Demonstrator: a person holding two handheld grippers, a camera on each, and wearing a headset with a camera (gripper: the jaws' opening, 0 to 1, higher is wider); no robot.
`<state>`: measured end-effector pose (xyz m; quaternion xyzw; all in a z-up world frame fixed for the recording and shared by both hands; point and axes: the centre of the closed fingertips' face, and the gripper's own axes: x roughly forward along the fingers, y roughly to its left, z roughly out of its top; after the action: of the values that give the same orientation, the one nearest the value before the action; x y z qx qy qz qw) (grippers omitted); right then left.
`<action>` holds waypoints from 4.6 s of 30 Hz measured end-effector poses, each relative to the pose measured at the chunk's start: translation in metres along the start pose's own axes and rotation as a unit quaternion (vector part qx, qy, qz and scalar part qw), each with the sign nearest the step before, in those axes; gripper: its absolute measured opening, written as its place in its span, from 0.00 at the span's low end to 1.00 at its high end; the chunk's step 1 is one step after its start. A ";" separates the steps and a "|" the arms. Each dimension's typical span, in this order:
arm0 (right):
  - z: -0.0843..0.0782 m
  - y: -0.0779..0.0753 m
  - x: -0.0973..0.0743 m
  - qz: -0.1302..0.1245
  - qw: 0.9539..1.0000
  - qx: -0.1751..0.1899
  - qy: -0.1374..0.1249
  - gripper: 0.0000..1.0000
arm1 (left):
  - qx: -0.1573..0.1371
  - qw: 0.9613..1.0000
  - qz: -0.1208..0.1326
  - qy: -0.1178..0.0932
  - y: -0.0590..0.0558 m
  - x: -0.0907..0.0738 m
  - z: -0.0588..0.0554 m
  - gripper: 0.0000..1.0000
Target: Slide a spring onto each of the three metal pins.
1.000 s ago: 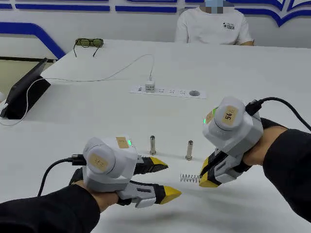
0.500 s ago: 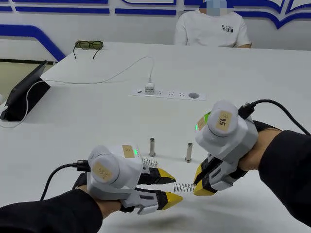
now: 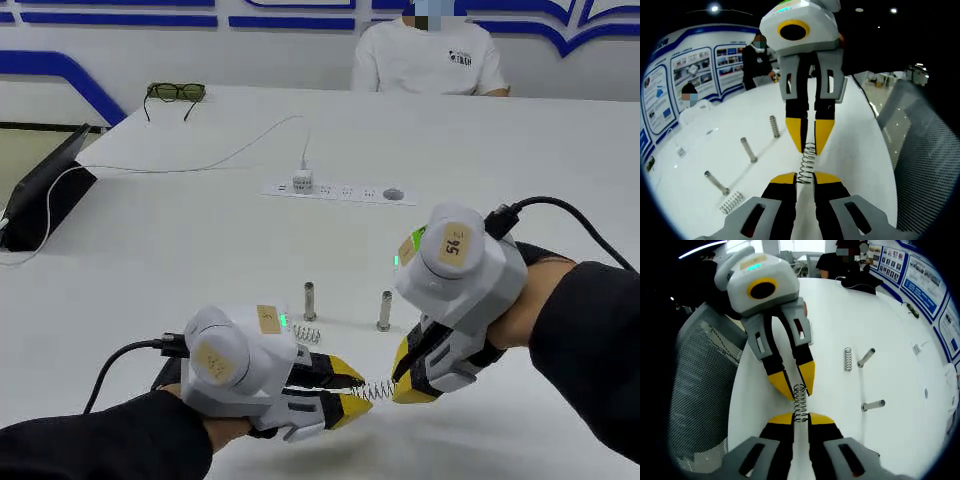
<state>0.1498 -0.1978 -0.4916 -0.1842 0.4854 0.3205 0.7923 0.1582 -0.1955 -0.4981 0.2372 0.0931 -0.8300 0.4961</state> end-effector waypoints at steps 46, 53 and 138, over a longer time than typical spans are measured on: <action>0.040 0.004 -0.003 -0.007 0.999 -0.042 -0.029 0.16 | -0.012 1.000 0.011 -0.012 0.001 0.000 0.001 0.10; 0.040 0.005 -0.003 -0.009 0.999 -0.041 -0.030 0.13 | -0.012 1.000 0.011 -0.017 0.001 -0.001 0.003 0.10; 0.023 -0.094 -0.058 -0.095 0.995 0.016 -0.008 0.12 | -0.130 0.981 0.137 -0.048 0.053 -0.053 -0.026 0.64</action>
<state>0.2102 -0.2714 -0.4310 -0.2142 0.4644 0.2374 0.8259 0.2334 -0.1702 -0.4902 0.1408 0.1426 -0.7456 0.6355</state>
